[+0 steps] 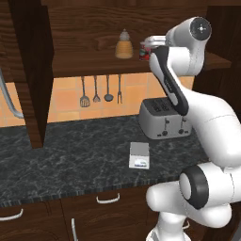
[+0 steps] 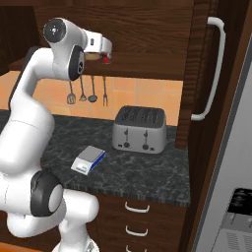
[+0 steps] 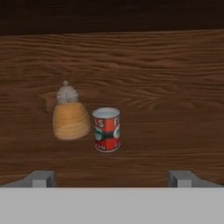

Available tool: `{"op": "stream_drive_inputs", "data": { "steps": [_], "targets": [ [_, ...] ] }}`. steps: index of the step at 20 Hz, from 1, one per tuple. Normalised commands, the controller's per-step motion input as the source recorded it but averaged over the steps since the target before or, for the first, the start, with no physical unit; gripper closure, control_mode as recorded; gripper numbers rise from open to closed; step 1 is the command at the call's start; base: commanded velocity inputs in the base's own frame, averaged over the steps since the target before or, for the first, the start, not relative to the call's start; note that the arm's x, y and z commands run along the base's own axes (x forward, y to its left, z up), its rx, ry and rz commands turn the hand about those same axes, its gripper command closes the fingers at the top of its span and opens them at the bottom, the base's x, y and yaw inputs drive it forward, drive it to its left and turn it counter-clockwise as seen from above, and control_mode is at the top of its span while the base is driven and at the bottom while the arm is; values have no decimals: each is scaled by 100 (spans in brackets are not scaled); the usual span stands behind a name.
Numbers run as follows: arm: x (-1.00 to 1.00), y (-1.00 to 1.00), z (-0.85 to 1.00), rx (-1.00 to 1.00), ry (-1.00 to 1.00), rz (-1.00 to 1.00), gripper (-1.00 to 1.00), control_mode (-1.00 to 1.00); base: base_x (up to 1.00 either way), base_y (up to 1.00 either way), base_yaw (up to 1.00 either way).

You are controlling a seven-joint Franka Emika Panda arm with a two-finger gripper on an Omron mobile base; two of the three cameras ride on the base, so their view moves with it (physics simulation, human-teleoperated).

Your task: Pick the canned food and place it on the digital scale for weighing, and close the cabinet.

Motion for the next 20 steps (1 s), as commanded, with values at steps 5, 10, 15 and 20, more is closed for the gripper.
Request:
{"op": "stream_drive_inputs", "data": {
  "steps": [5, 10, 15, 20],
  "targets": [
    [48, 0, 11, 0, 0, 0, -100, -100, 0, 0, 0],
    [61, 0, 0, 0, 3, 0, -100, -100, 0, 0, 0],
    [61, 0, -1, 0, 1, 0, -100, -100, 0, 0, 0],
    [51, 2, -15, -1, 0, 0, -100, -100, 0, 0, 0]
  ]
}}
